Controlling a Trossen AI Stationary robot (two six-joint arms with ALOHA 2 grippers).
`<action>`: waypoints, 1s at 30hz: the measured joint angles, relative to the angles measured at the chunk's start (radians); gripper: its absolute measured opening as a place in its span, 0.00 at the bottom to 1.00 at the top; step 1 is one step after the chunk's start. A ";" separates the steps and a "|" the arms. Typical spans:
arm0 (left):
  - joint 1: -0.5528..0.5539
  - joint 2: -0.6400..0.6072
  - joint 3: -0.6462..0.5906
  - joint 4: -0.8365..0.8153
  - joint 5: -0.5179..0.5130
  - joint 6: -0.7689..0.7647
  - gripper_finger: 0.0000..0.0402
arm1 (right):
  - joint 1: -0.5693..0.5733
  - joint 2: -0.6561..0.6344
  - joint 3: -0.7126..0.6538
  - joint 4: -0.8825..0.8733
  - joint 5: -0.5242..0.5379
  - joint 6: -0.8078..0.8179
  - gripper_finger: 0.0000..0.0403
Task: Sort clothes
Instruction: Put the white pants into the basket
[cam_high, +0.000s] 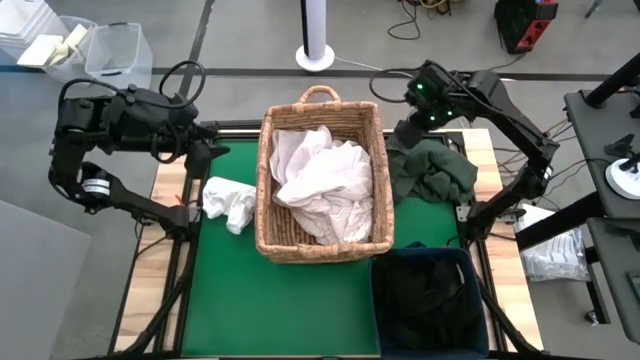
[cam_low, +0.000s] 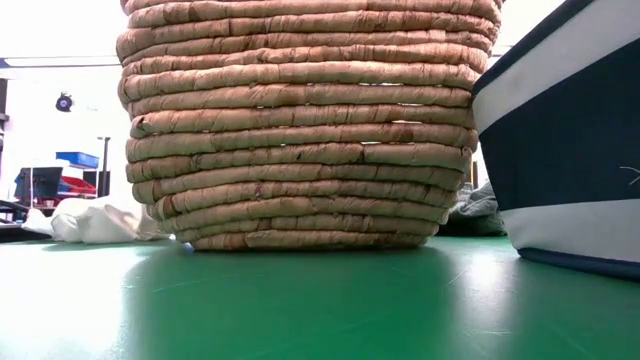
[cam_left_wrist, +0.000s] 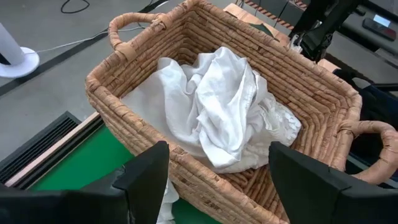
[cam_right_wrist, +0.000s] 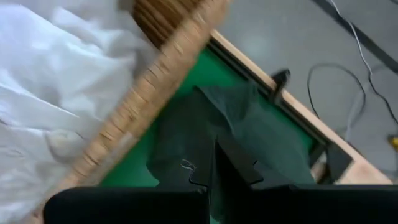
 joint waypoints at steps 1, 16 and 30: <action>0.000 0.000 0.000 0.000 0.002 -0.010 0.63 | -0.008 -0.001 0.000 -0.015 0.000 0.001 0.03; -0.043 -0.009 -0.079 0.002 0.223 -0.187 0.63 | -0.031 -0.024 -0.003 -0.028 0.002 -0.039 0.03; -0.051 -0.129 -0.471 0.001 0.021 -0.467 0.63 | -0.031 -0.024 -0.022 0.026 0.002 -0.054 0.03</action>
